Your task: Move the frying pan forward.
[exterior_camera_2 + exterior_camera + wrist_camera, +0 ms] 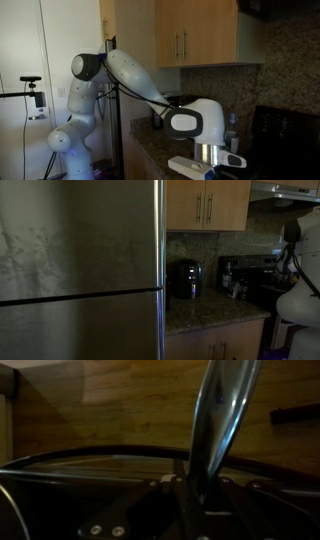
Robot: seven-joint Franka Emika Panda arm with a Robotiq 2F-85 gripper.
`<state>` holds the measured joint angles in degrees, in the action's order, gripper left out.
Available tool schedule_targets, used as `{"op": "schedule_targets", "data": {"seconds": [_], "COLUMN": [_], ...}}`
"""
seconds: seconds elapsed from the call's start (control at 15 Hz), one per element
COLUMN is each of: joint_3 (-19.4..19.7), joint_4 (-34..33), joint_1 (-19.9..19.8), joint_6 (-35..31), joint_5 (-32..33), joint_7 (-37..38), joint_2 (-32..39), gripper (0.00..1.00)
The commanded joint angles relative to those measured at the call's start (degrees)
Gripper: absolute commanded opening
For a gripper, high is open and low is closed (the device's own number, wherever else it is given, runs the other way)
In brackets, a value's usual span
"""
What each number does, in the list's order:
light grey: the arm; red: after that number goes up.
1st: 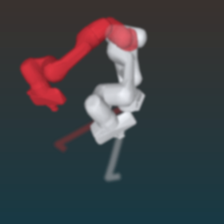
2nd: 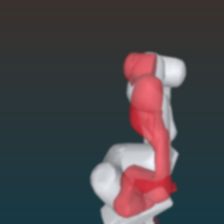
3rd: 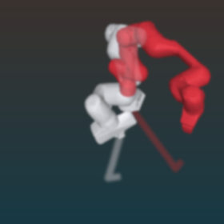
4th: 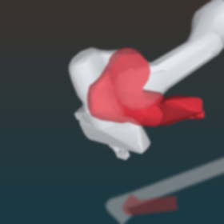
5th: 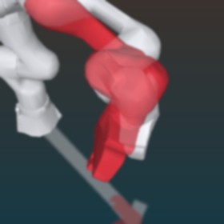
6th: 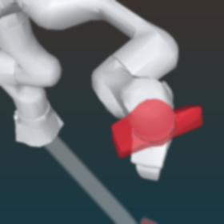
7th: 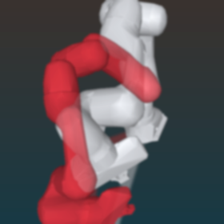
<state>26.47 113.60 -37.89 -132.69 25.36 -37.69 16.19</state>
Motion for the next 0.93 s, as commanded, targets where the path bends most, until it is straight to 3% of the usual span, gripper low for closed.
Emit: {"op": "schedule_targets", "data": {"seconds": [0.0,0.27,0.4,0.47,0.67,0.87], "joint_3": [-1.8,-4.37,-5.66,-6.28,-6.54,-5.16], "joint_4": [3.38,4.83,4.64,6.39,-0.56,0.63], "joint_1": [-2.47,-4.93,-5.55,-0.87,2.06,6.44], "joint_6": [-7.53,-9.37,-3.09,3.41,14.77,11.69], "joint_5": [-2.68,-12.45,-20.17,-19.44,-22.13,-14.18], "joint_7": [-9.97,-23.56,-27.48,-20.06,-8.56,1.7], "joint_2": [-3.92,-5.01,-5.71,-10.51,-9.36,-11.01], "gripper": [0.02,0.02,0.02,0.02,0.02,0.02]}}
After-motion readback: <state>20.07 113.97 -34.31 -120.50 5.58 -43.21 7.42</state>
